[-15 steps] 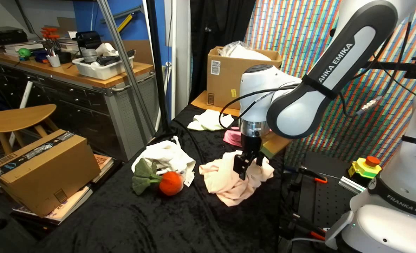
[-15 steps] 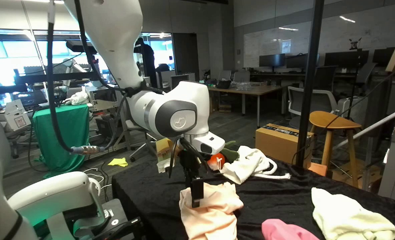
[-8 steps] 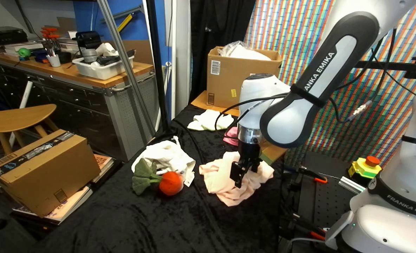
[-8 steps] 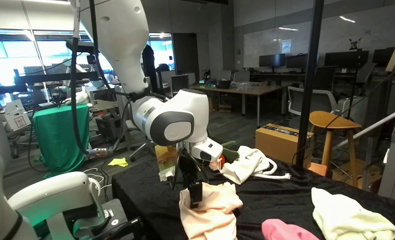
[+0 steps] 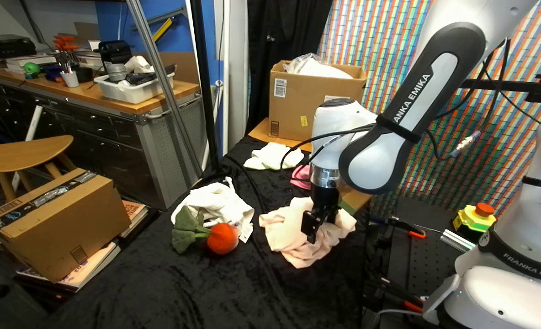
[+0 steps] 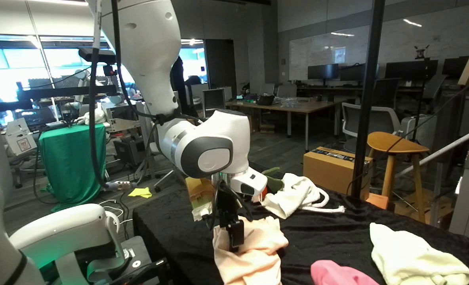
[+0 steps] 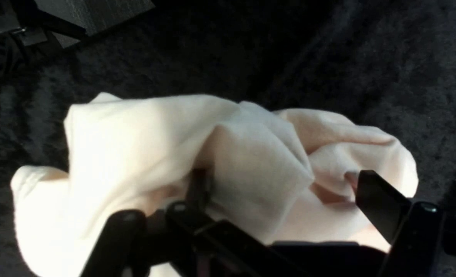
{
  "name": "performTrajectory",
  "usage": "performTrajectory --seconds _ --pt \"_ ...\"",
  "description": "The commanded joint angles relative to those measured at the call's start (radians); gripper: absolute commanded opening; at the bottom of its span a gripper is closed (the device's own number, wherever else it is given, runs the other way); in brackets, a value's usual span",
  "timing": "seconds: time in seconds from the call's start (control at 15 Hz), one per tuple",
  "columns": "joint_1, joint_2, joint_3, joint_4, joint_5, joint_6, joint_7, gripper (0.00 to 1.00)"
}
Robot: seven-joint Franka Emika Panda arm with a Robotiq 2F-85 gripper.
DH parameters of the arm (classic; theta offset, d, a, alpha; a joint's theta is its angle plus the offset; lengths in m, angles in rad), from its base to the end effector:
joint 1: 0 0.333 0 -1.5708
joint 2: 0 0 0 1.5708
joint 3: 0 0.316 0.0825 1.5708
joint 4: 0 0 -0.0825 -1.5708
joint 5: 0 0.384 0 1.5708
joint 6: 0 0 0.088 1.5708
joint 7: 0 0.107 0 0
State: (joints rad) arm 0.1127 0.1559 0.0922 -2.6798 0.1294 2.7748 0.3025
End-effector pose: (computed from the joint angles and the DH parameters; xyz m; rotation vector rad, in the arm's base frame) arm 0.3982 0.0788 0.1790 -3.0808 0.3411 0.1137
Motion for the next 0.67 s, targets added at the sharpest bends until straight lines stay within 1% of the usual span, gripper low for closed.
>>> performTrajectory --seconds 0.0,0.2,0.33,0.47,0.6 --pt "0.021 -0.027 -0.072 -0.018 -0.130 0.022 0.092 1.00" --pt "0.024 -0.025 -0.118 -0.008 -0.231 0.013 0.159 1.00" --pt "0.024 -0.015 -0.131 -0.002 -0.264 0.010 0.186 1.00" --pt "0.020 -0.007 -0.128 0.003 -0.260 0.010 0.188 1.00" --pt "0.014 0.003 -0.112 0.008 -0.229 0.014 0.163 1.00"
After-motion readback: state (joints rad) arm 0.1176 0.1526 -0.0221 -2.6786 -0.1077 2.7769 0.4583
